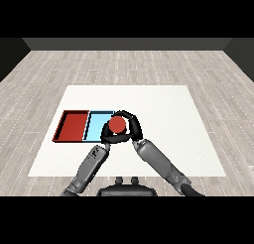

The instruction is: Pick the red can and put it in the red box

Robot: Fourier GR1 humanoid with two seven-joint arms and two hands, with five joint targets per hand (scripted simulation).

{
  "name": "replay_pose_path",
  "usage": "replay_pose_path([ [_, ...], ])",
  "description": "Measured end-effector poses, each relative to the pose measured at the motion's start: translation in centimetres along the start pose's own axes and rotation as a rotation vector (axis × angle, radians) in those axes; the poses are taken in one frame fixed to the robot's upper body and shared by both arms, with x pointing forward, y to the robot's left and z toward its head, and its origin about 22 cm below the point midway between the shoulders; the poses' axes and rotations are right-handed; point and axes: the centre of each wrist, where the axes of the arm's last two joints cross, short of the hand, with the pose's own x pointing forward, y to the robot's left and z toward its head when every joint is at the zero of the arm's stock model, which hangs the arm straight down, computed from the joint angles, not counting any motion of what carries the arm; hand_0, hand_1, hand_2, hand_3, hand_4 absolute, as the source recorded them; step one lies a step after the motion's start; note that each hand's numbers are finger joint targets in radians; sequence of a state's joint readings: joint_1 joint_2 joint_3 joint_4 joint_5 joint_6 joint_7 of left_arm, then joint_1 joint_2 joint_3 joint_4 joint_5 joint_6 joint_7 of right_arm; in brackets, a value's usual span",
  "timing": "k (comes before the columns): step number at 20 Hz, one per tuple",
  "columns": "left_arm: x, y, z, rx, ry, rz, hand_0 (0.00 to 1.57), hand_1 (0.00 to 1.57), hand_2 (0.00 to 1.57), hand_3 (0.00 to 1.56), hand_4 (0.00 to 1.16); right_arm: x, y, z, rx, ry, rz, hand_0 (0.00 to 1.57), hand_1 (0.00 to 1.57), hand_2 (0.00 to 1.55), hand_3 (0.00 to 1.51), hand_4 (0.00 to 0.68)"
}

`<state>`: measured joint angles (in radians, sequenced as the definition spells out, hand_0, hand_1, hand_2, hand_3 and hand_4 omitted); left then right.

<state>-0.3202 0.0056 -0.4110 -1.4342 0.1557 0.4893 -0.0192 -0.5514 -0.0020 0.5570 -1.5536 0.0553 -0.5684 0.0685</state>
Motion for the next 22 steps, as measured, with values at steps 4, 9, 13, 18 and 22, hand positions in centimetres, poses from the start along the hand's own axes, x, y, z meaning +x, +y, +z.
replay_pose_path([
  [4, 0.5, 0.1, -0.2, 0.002, -0.041, 0.016, 1.57, 1.57, 1.55, 1.49, 1.04, -0.2, -0.4, 0.1, 0.006, 0.029, 0.029, 0.0, 0.0, 0.0, 0.0, 0.0],
  [9, 0.7, 0.4, -0.6, 0.001, -0.068, 0.009, 1.57, 1.57, 1.57, 1.49, 1.13, -0.2, -1.1, 0.2, 0.024, 0.042, 0.063, 0.0, 0.0, 0.0, 0.0, 0.0],
  [13, 0.7, 1.1, -0.5, 0.014, -0.088, -0.021, 1.57, 1.57, 1.57, 1.5, 1.13, 0.0, -2.0, 0.5, 0.001, 0.026, 0.05, 0.0, 0.0, 0.0, 0.0, 0.0],
  [18, 0.0, 1.6, -0.7, 0.035, -0.081, -0.063, 1.57, 1.57, 1.57, 1.5, 1.13, 1.1, -4.4, 0.8, -0.054, 0.003, 0.021, 0.0, 0.0, 0.0, 0.0, 0.0],
  [22, -0.1, 2.6, -0.6, 0.059, -0.079, -0.08, 1.57, 1.57, 1.57, 1.48, 1.12, 1.7, -6.6, 2.5, -0.083, -0.006, -0.011, 0.0, 0.0, 0.0, 0.0, 0.0],
])
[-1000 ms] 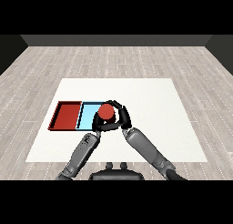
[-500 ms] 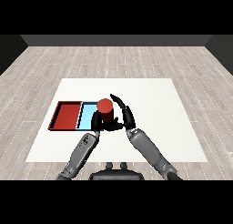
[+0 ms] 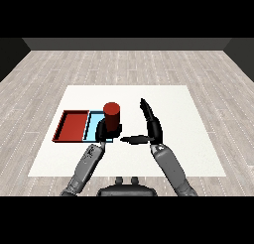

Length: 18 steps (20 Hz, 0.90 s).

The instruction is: Pick the red can and put it in the red box

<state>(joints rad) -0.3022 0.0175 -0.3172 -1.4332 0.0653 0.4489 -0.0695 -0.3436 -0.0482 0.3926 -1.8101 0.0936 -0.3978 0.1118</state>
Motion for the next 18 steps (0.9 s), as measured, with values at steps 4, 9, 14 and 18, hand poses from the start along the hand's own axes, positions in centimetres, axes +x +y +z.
replay_pose_path([
  [4, 0.3, 1.9, -0.6, 0.039, -0.008, -0.03, 1.57, 1.57, 1.57, 1.47, 1.12, -0.1, -2.7, 1.8, -0.039, -0.023, -0.019, 0.0, 0.0, 0.0, 0.0, 0.0],
  [9, 0.7, 6.5, -1.5, 0.119, 0.001, -0.102, 1.57, 1.57, 1.57, 1.5, 1.13, -0.5, -6.9, 4.1, -0.123, -0.009, -0.022, 0.0, 0.0, 0.0, 0.0, 0.0],
  [14, 0.2, 12.7, -2.7, 0.229, 0.047, -0.194, 1.57, 1.57, 1.57, 1.5, 1.13, -1.8, -10.0, 7.1, -0.233, 0.031, 0.012, 0.0, 0.0, 0.0, 0.0, 0.0],
  [18, -1.1, 18.1, -2.8, 0.321, 0.127, -0.298, 1.57, 1.57, 1.57, 1.5, 1.1, -2.8, -12.7, 8.3, -0.293, 0.086, 0.048, 0.0, 0.0, 0.0, 0.0, 0.0],
])
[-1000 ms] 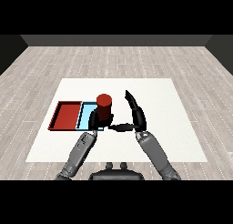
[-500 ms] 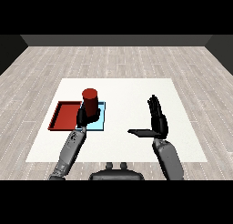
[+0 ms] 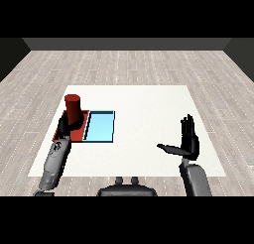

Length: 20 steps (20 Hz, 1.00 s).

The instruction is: Pick the red can and put it in the red box

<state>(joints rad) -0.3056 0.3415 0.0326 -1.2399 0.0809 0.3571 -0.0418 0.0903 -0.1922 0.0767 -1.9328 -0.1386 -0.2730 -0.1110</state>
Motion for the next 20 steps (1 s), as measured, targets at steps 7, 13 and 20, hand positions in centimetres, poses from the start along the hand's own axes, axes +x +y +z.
replay_pose_path([
  [7, -5.2, 3.4, -2.8, 0.085, 0.165, -0.114, 1.57, 1.57, 1.57, 1.5, 1.03, -3.1, -2.4, 0.1, -0.06, 0.072, 0.059, 0.0, 0.0, 0.0, 0.0, 0.0],
  [13, -8.4, 3.3, -3.3, 0.099, 0.355, -0.24, 0.03, 0.03, 0.37, 0.12, 0.71, -4.9, -2.1, -0.4, -0.096, 0.098, 0.09, 0.0, 0.0, 0.0, 0.0, 0.0],
  [20, -11.4, 2.0, -1.7, 0.08, 0.561, -0.349, 1.07, 1.07, 1.03, 0.44, 0.54, -5.8, -2.1, -1.2, -0.1, 0.112, 0.122, 0.0, 0.0, 0.0, 0.0, 0.0],
])
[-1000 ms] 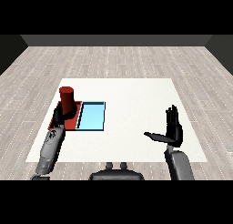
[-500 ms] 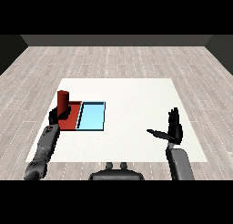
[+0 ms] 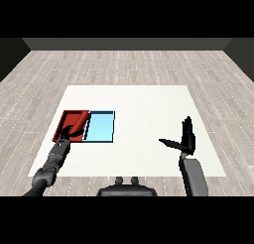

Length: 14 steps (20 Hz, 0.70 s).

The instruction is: Pick the red can and put it in the red box

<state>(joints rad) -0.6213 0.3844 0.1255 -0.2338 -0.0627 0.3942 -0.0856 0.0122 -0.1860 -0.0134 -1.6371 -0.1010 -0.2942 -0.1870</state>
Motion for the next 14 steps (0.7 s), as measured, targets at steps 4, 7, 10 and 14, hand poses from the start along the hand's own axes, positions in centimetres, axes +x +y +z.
replay_pose_path([
  [4, -0.4, 0.9, -0.4, -0.023, 0.049, -0.046, 0.0, 0.0, 0.0, 0.0, 0.0, -0.3, -0.4, -0.7, -0.005, -0.001, 0.007, 0.0, 0.0, 0.0, 0.0, 0.0],
  [7, -0.4, 1.7, -0.7, -0.028, 0.082, -0.044, 0.0, 0.0, 0.0, 0.0, 0.0, 0.0, -0.2, -0.8, 0.002, -0.007, 0.005, 0.0, 0.0, 0.0, 0.0, 0.0],
  [10, -1.1, 3.3, -1.0, -0.029, 0.054, 0.026, 0.0, 0.0, 0.0, 0.0, 0.0, 0.7, -0.5, -0.6, 0.009, -0.017, 0.004, 0.0, 0.0, 0.0, 0.0, 0.0],
  [14, -1.0, 4.5, -1.2, 0.005, -0.064, 0.154, 0.0, 0.0, 0.0, 0.0, 0.0, 1.2, -0.7, -0.3, 0.017, -0.039, -0.01, 0.0, 0.0, 0.0, 0.0, 0.0],
])
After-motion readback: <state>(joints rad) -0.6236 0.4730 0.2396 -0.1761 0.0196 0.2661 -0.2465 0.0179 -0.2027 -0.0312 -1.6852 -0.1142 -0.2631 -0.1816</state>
